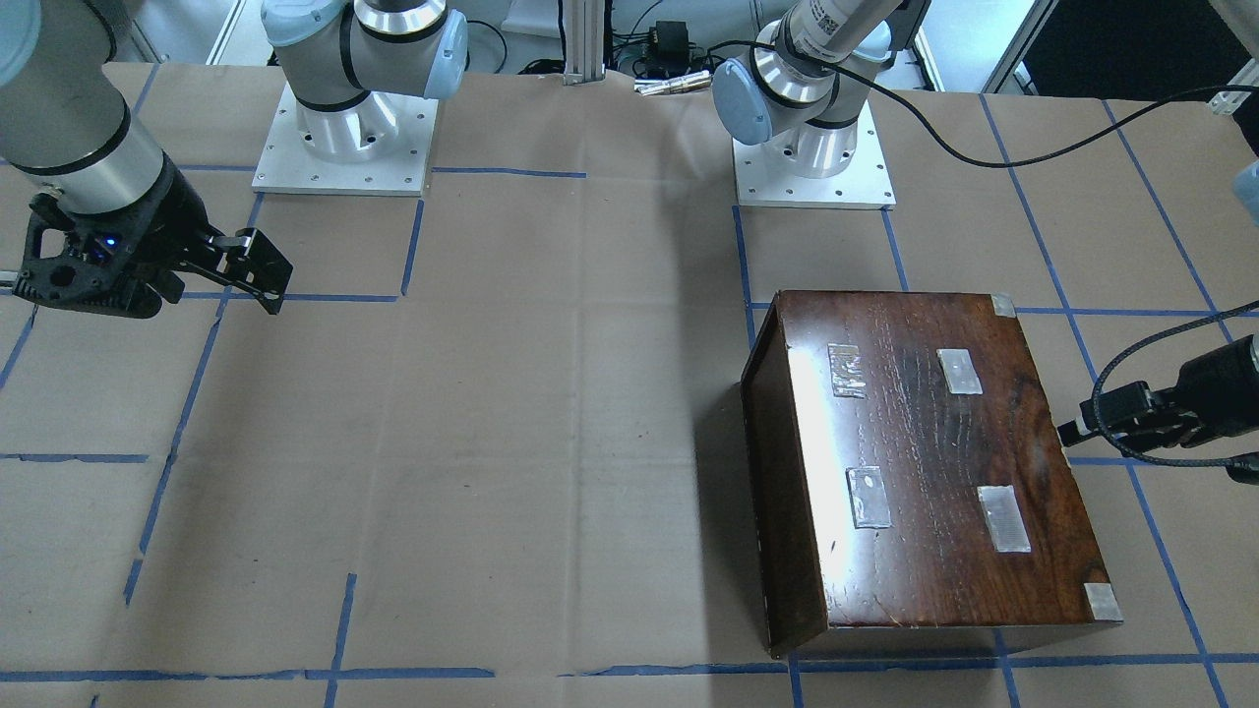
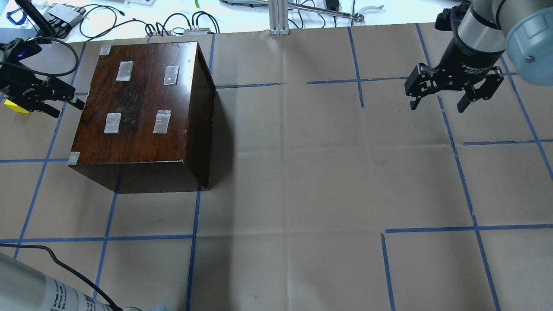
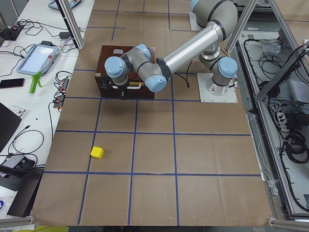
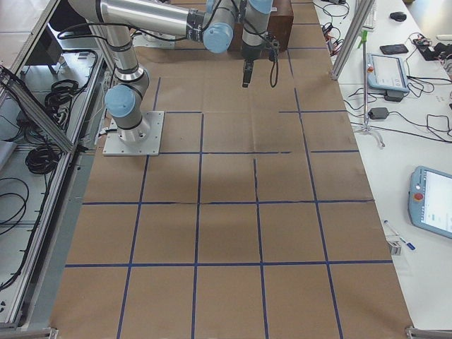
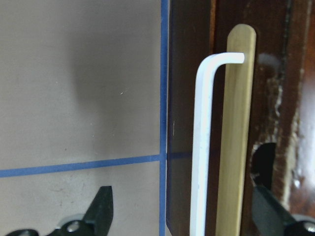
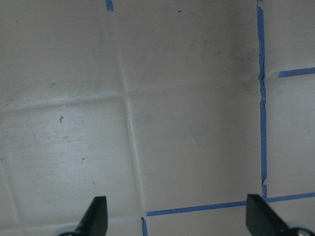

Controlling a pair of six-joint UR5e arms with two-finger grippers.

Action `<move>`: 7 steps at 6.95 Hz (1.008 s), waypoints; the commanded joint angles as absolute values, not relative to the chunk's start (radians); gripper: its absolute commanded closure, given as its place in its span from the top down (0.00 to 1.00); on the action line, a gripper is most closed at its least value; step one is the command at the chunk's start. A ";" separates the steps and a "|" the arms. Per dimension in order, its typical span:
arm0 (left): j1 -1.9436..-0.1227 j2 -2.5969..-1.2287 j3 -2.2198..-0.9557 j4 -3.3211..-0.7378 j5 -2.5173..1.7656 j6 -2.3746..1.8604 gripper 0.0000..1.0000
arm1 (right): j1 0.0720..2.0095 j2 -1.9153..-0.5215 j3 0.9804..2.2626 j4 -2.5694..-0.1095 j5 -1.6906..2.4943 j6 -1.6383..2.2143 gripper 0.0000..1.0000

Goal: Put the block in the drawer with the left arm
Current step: 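Lower the left gripper and hook the white drawer handle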

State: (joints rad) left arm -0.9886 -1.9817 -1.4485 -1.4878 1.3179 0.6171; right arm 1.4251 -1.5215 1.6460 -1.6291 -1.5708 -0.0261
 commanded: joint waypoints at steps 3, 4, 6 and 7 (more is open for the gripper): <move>-0.996 -2.037 -1.448 -1.437 1.318 0.621 0.98 | 1.425 -1.522 1.646 -1.629 -1.571 -0.026 1.00; -0.997 -2.046 -1.447 -1.430 1.318 0.623 0.98 | 1.425 -1.522 1.646 -1.629 -1.571 -0.026 1.00; -0.996 -2.052 -1.447 -1.422 1.319 0.624 0.98 | 1.425 -1.522 1.646 -1.629 -1.571 -0.026 1.00; -0.994 -2.051 -1.448 -1.424 1.321 0.623 0.98 | 1.425 -1.522 1.646 -1.629 -1.571 -0.026 1.00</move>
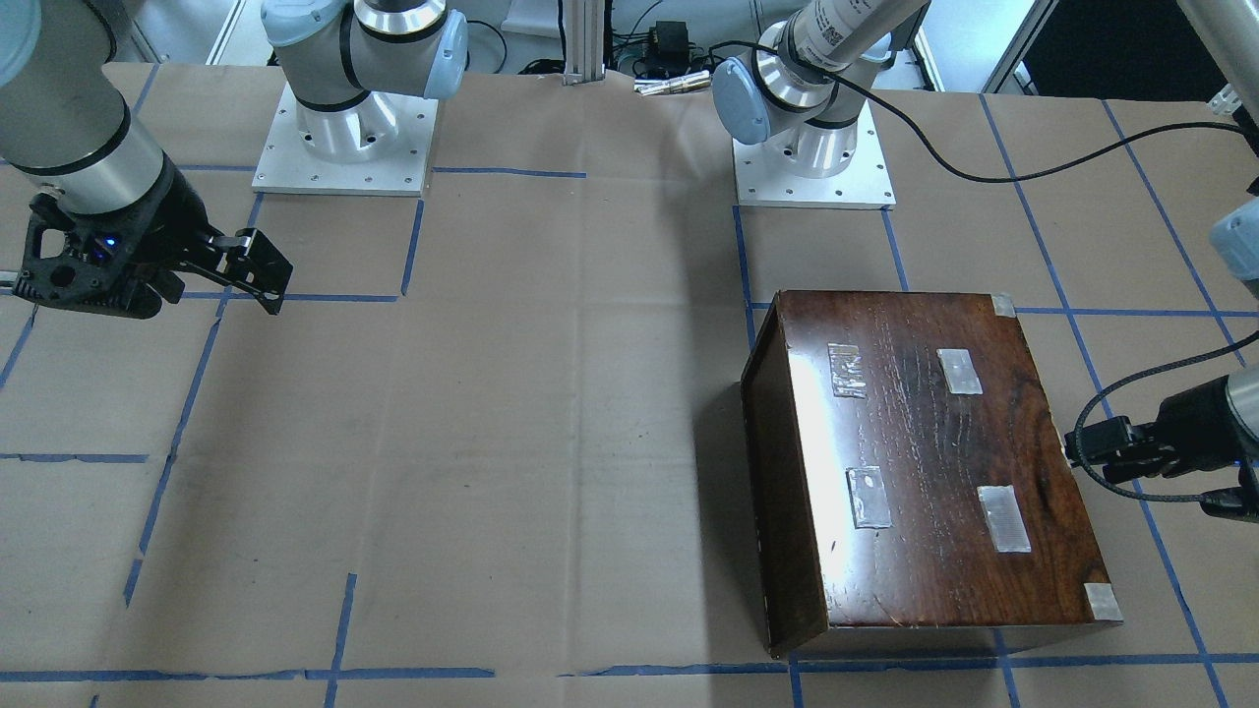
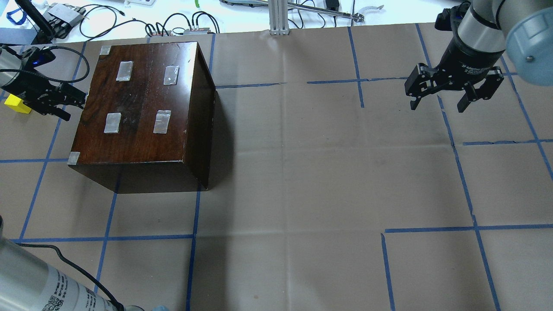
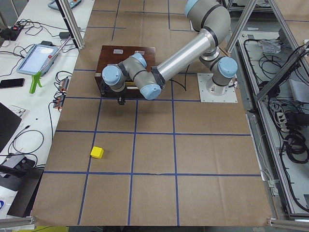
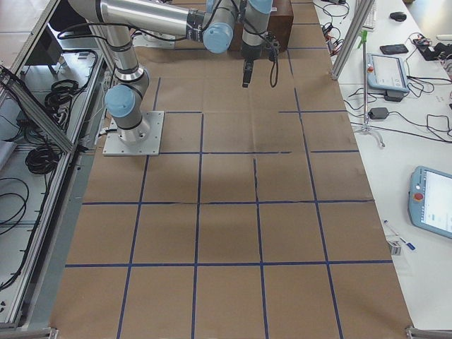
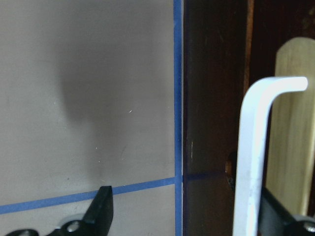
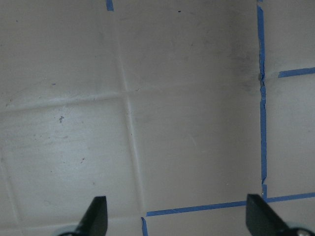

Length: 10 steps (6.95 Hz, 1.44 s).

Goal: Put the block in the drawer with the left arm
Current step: 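Lower the left gripper and hook the white drawer handle, then pull the drawer open with the left gripper, away from the cabinet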

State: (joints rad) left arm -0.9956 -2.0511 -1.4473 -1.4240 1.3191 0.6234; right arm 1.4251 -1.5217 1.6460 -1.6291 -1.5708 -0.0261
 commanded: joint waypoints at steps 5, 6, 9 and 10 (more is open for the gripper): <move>-0.965 -2.068 -1.424 -1.410 1.331 0.652 0.98 | 1.425 -1.522 1.646 -1.629 -1.571 -0.026 1.00; -0.944 -2.071 -1.422 -1.407 1.330 0.658 0.98 | 1.425 -1.522 1.646 -1.629 -1.571 -0.026 1.00; -0.914 -2.080 -1.419 -1.381 1.331 0.672 0.98 | 1.425 -1.522 1.646 -1.629 -1.571 -0.026 1.00; -0.905 -2.088 -1.417 -1.362 1.341 0.672 0.98 | 1.425 -1.522 1.646 -1.629 -1.571 -0.026 1.00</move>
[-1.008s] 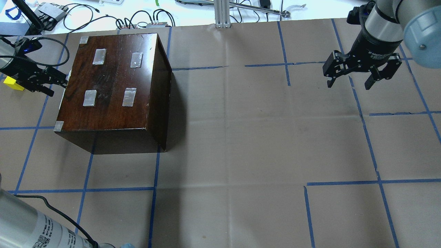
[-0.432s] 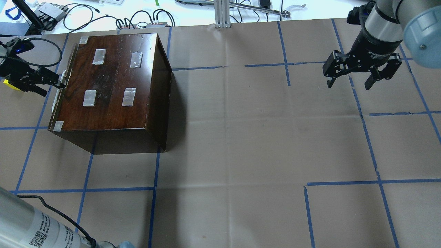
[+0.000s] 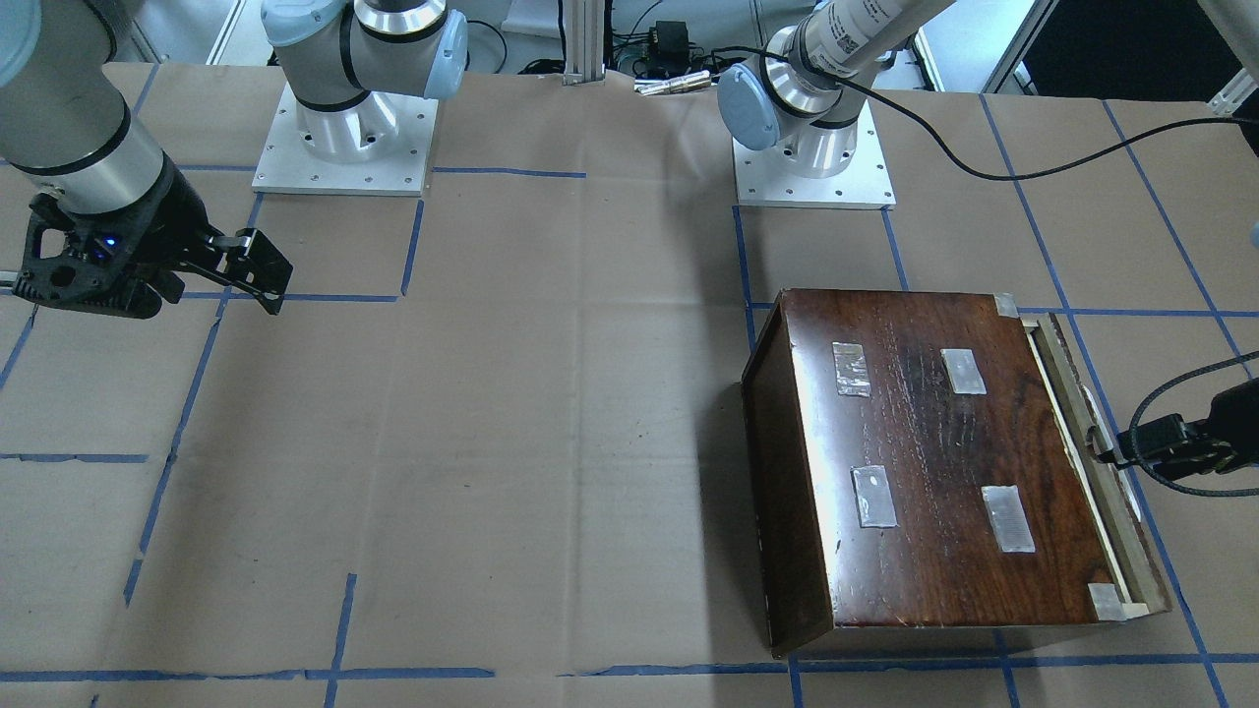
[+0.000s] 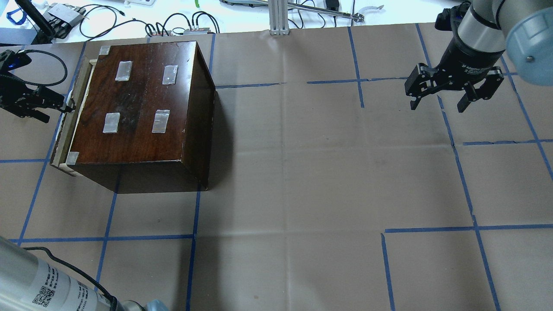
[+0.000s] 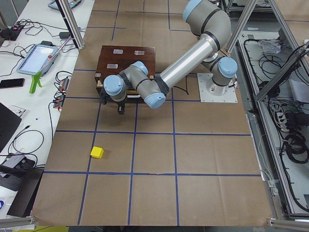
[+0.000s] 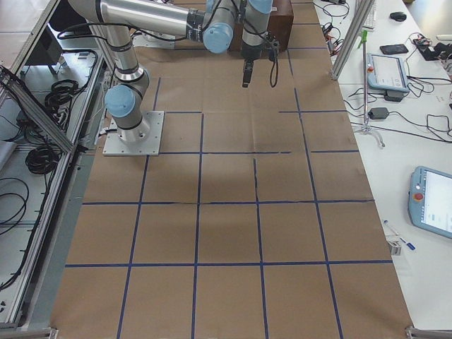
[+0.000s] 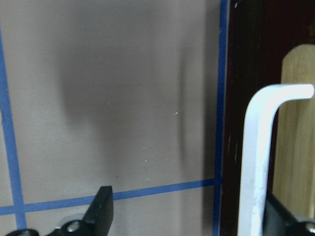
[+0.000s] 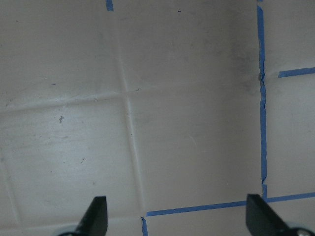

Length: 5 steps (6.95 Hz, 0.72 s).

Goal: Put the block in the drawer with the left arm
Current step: 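Pull the drawer open with the left gripper, away from the cabinet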

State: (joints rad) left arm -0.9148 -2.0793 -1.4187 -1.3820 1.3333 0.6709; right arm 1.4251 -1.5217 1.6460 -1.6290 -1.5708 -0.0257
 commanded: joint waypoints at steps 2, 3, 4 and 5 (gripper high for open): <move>-0.870 -2.092 -1.408 -1.353 1.350 0.698 0.98 | 1.425 -1.522 1.646 -1.629 -1.571 -0.026 1.00; -0.868 -2.092 -1.399 -1.353 1.351 0.701 0.98 | 1.425 -1.522 1.646 -1.629 -1.571 -0.026 1.00; -0.867 -2.092 -1.396 -1.353 1.354 0.703 0.98 | 1.425 -1.520 1.646 -1.629 -1.571 -0.026 1.00; -0.865 -2.092 -1.396 -1.351 1.370 0.706 0.98 | 1.425 -1.522 1.646 -1.629 -1.571 -0.026 1.00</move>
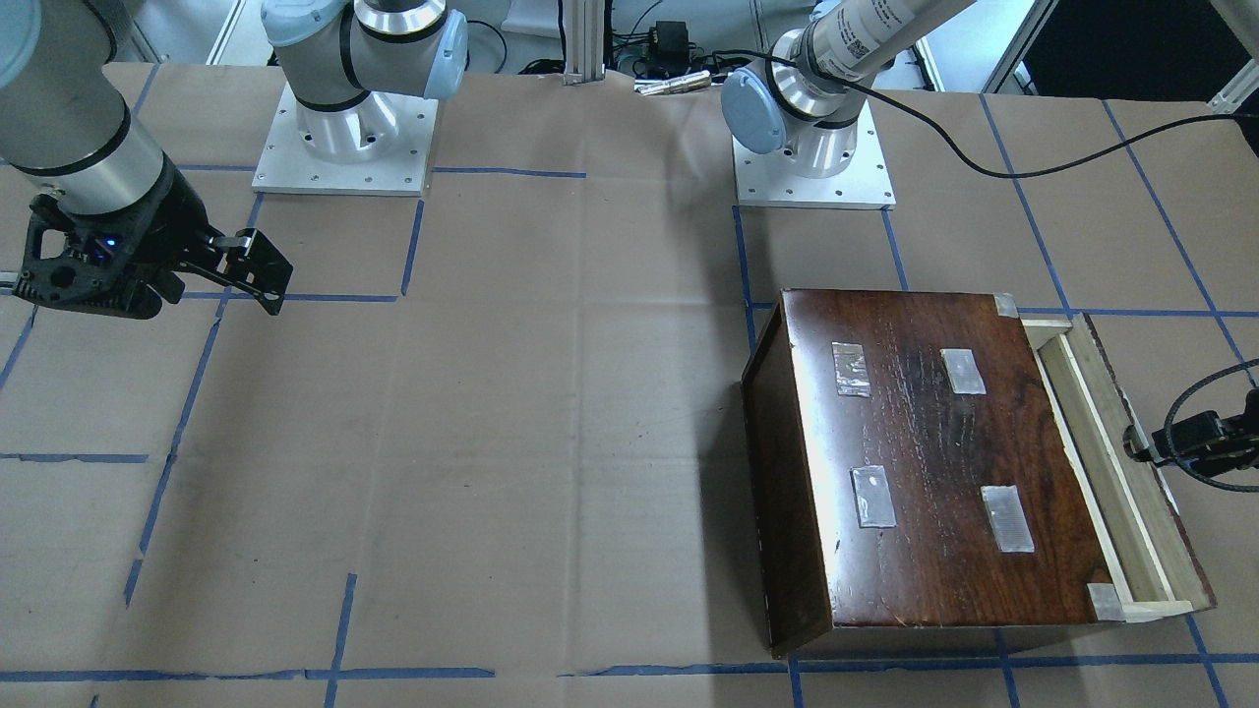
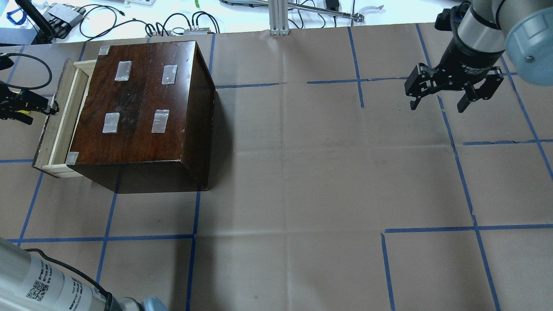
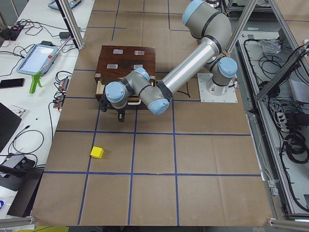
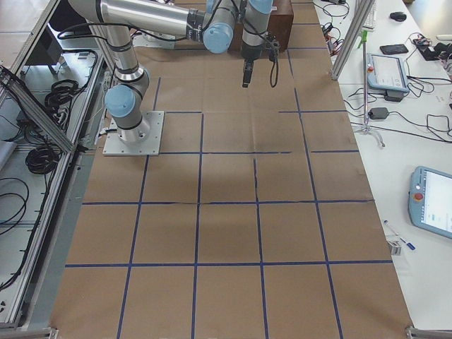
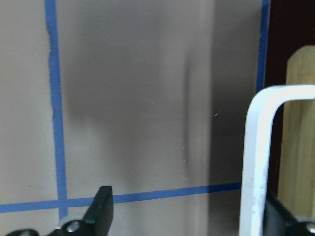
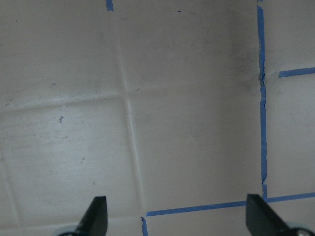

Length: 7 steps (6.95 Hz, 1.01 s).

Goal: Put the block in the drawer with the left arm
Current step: 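Pull the drawer open with the left gripper, away from the cabinet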

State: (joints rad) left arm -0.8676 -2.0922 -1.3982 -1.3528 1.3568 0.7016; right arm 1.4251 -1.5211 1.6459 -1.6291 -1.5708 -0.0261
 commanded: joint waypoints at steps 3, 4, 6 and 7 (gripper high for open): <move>-0.816 -2.095 -1.382 -1.342 1.374 0.755 0.98 | 1.425 -1.522 1.646 -1.629 -1.571 -0.026 1.00; -0.815 -2.100 -1.375 -1.342 1.376 0.765 0.98 | 1.425 -1.522 1.646 -1.629 -1.571 -0.025 1.00; -0.815 -2.102 -1.330 -1.356 1.379 0.764 0.98 | 1.425 -1.522 1.646 -1.629 -1.571 -0.026 1.00; -0.816 -2.088 -1.300 -1.364 1.403 0.759 0.99 | 1.425 -1.522 1.646 -1.629 -1.571 -0.026 1.00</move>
